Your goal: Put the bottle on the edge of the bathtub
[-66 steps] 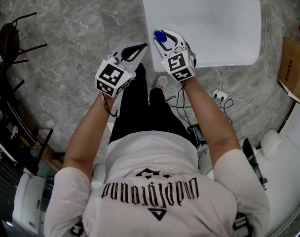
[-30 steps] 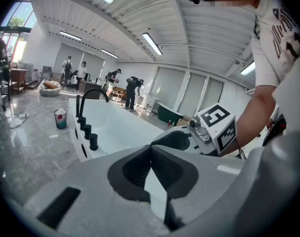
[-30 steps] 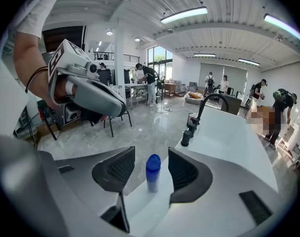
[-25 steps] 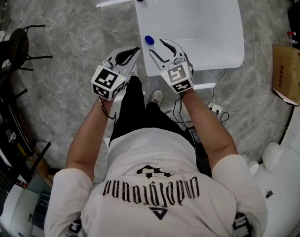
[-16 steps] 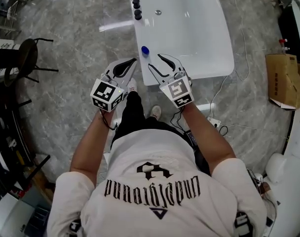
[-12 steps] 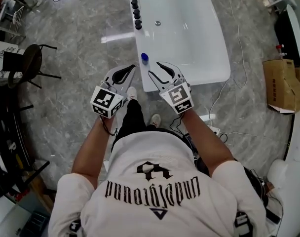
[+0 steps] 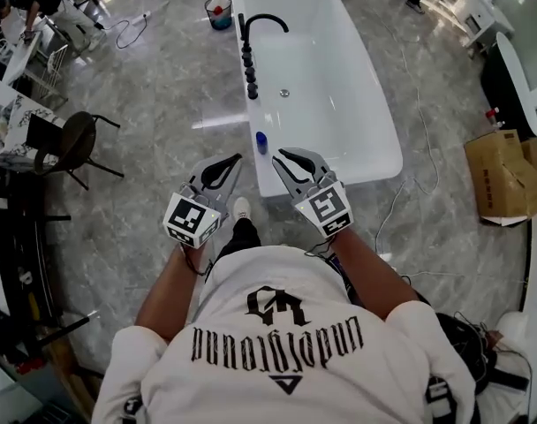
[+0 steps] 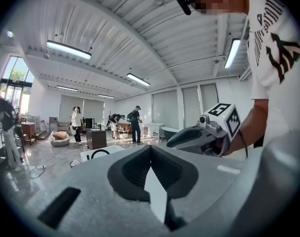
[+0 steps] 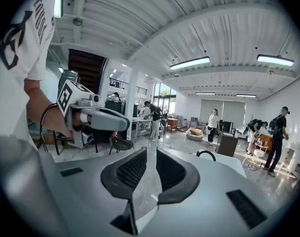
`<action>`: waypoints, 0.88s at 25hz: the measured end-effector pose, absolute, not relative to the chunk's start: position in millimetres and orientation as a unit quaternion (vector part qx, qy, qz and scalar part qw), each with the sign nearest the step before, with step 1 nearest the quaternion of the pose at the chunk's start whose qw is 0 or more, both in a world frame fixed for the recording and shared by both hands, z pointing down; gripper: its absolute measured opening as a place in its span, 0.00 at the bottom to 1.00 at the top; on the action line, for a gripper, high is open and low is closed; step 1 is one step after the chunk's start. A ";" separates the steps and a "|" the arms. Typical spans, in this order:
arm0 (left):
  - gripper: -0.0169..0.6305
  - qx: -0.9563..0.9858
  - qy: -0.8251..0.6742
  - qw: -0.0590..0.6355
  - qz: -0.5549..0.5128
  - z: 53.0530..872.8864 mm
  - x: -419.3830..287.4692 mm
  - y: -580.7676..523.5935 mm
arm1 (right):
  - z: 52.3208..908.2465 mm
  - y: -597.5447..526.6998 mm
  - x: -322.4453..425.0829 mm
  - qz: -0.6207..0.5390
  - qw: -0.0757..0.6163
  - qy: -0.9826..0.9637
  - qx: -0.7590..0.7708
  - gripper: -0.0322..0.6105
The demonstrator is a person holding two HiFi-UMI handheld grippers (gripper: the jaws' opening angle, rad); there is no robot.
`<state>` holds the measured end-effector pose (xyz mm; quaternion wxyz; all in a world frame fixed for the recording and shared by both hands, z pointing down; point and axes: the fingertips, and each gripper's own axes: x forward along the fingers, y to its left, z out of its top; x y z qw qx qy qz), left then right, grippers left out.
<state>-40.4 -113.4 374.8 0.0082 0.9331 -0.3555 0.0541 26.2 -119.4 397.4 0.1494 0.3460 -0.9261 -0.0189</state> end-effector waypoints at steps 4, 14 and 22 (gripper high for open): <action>0.05 0.932 -0.359 0.000 0.045 366.5 -40.0 -95.0 | 379.7 -100.8 31.0 -0.035 0.137 -0.927 0.348 0.12; 0.05 0.930 -0.367 -0.020 0.016 332.5 -22.0 -70.6 | 358.2 -80.1 52.7 -0.040 0.117 -0.934 0.335 0.07; 0.05 0.923 -0.383 -0.019 0.022 313.7 -14.3 -22.0 | 342.3 -44.7 67.5 -0.035 0.108 -0.943 0.312 0.07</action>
